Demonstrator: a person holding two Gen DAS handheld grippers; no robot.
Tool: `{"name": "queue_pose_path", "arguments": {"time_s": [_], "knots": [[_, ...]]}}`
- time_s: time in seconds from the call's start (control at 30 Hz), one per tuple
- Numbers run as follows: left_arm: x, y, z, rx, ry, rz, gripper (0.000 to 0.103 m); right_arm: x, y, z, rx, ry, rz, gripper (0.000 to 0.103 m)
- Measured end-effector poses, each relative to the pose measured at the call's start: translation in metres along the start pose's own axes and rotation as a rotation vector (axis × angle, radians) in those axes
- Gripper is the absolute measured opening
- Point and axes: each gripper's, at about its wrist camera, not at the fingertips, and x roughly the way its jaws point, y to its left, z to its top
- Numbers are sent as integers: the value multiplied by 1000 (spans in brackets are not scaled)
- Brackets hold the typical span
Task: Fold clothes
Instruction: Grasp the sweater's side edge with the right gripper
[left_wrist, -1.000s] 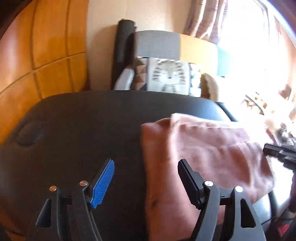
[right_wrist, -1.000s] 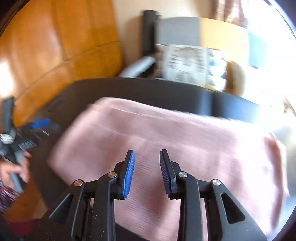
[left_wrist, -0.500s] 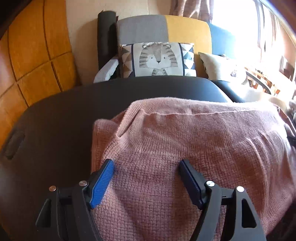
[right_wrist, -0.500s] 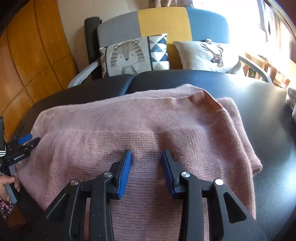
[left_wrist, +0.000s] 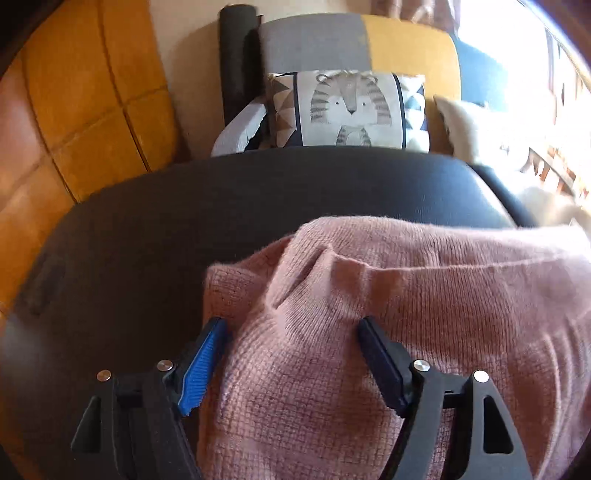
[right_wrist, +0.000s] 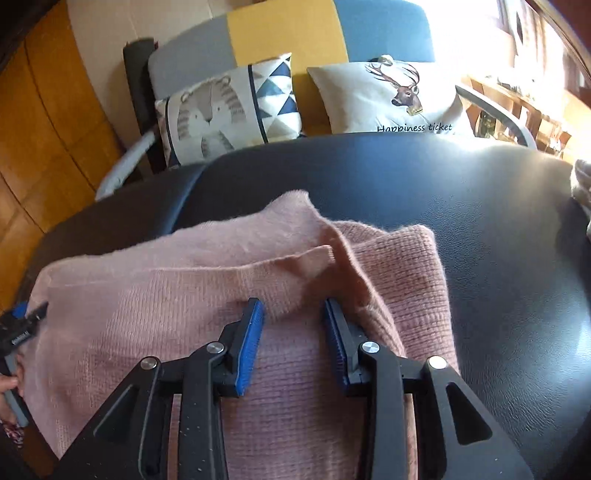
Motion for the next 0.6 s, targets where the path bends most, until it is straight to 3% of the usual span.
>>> {"name": "queue_pose_path", "arguments": {"time_s": [0.03,0.1,0.27,0.37,0.43,0.5,0.6], "knots": [[0,8,-4,-40,-5,-27,85,0,-7,0,28,-5,-9,24],[3,15,-6,-73,-2,-46,87,1,-21,-1,83,-22,-6,15],[2,14,-7,-58,9,-43,88,-7,-21,-1,64,-21,16,17],[-19,12,-15,-71,-13,-38,79,-45,-28,0,134,-100,109,30],[-38,5,-19,-82,-70,-89,78,-64,-33,-2,144,-147,116,69],[-56,-7,-22,-59,-127,-127,78,-72,-41,-6,125,-143,42,75],[-71,-37,-23,28,-184,-149,78,-69,-55,-11,115,-91,-5,75]]}}
